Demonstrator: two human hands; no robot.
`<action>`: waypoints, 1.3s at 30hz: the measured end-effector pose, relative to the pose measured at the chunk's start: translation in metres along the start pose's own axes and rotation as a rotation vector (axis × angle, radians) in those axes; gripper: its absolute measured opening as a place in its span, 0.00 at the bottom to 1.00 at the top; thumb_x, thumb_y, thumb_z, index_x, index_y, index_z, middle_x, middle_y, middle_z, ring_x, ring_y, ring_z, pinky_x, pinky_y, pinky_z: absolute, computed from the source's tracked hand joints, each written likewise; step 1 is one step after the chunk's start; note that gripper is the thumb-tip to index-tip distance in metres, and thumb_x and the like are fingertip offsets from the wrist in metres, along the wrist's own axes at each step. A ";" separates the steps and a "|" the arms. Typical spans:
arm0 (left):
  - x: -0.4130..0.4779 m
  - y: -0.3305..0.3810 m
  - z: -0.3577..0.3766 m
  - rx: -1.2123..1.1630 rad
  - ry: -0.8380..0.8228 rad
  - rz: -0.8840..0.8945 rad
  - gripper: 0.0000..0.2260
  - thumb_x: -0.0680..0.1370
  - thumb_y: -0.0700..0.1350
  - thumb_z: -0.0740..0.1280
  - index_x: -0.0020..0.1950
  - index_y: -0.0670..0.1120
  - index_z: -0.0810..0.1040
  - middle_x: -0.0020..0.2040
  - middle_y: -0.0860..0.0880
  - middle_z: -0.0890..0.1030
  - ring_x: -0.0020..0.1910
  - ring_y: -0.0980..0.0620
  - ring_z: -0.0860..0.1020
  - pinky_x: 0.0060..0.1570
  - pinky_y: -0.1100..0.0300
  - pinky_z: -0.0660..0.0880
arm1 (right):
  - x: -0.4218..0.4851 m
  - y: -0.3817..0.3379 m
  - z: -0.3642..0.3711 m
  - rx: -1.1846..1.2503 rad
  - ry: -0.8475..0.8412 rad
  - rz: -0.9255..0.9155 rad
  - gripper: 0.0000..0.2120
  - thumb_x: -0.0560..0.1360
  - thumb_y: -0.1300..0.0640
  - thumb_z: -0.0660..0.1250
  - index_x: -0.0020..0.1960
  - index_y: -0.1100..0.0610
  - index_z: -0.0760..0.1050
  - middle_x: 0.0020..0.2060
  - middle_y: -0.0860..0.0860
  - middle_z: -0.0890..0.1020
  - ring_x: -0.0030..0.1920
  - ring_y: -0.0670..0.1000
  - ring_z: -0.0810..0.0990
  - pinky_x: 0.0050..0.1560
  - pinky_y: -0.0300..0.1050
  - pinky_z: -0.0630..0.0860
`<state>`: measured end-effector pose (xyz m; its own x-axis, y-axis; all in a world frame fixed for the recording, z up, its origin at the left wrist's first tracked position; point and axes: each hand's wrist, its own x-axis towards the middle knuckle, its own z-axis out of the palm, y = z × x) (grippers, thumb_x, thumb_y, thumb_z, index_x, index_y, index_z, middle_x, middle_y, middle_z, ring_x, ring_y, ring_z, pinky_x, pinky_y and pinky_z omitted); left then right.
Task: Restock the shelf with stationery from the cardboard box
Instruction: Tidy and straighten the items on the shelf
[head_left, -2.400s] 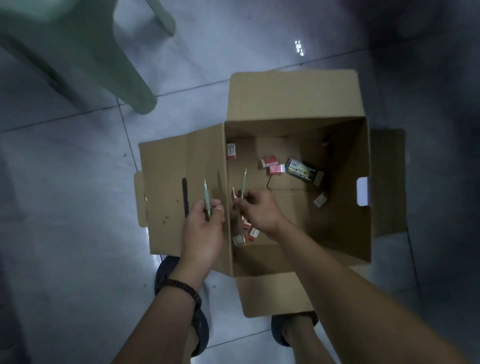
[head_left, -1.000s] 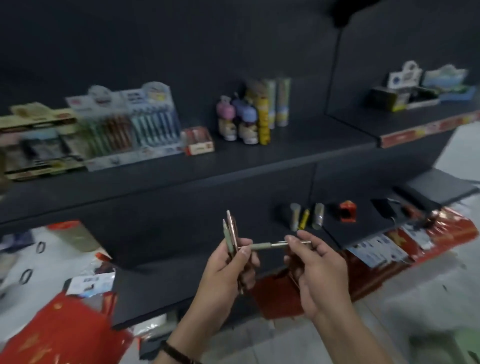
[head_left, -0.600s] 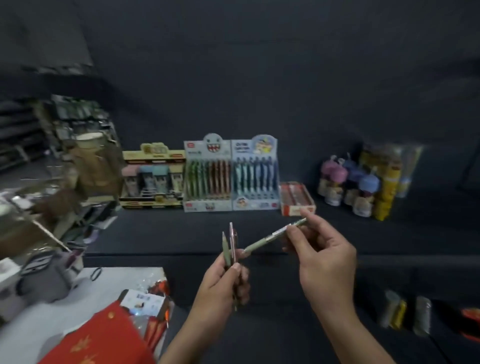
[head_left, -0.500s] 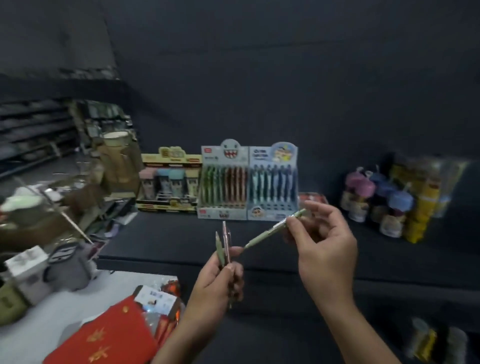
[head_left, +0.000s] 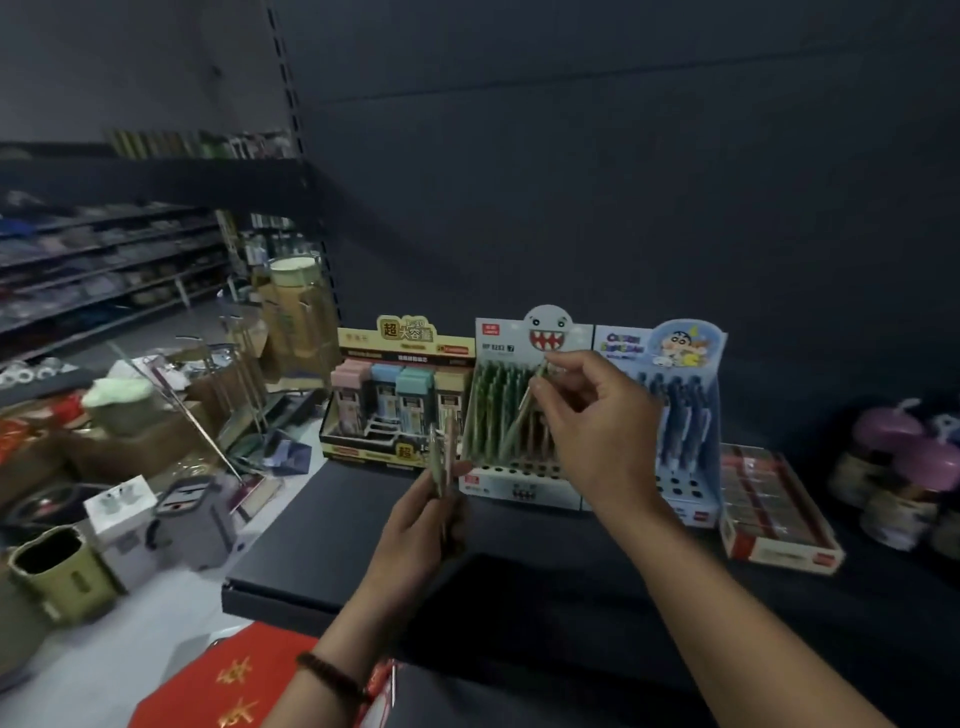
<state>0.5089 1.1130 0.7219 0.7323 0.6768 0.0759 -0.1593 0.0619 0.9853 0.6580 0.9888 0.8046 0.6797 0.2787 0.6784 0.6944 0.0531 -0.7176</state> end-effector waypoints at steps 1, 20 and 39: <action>0.009 0.000 -0.005 0.029 -0.026 0.018 0.14 0.87 0.36 0.57 0.68 0.43 0.79 0.38 0.47 0.71 0.34 0.52 0.68 0.35 0.57 0.64 | 0.002 0.001 0.011 -0.032 -0.005 -0.009 0.09 0.78 0.56 0.77 0.58 0.50 0.85 0.40 0.37 0.84 0.44 0.37 0.84 0.46 0.30 0.79; 0.046 -0.019 -0.047 -0.090 -0.127 0.035 0.11 0.87 0.37 0.60 0.67 0.44 0.76 0.55 0.41 0.87 0.53 0.39 0.86 0.52 0.50 0.83 | 0.014 0.027 0.092 -0.405 -0.277 0.170 0.06 0.80 0.51 0.75 0.56 0.46 0.84 0.42 0.38 0.82 0.40 0.36 0.81 0.42 0.37 0.80; 0.065 0.004 0.006 -0.048 -0.340 0.089 0.11 0.87 0.35 0.59 0.68 0.43 0.76 0.59 0.41 0.86 0.54 0.39 0.87 0.48 0.46 0.84 | 0.008 0.015 0.031 0.037 -0.212 0.248 0.11 0.77 0.61 0.77 0.55 0.49 0.83 0.40 0.48 0.88 0.41 0.48 0.88 0.48 0.54 0.86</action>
<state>0.5599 1.1533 0.7315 0.8913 0.3985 0.2161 -0.2577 0.0532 0.9648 0.6665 1.0217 0.7946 0.7603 0.4808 0.4368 0.5019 -0.0079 -0.8649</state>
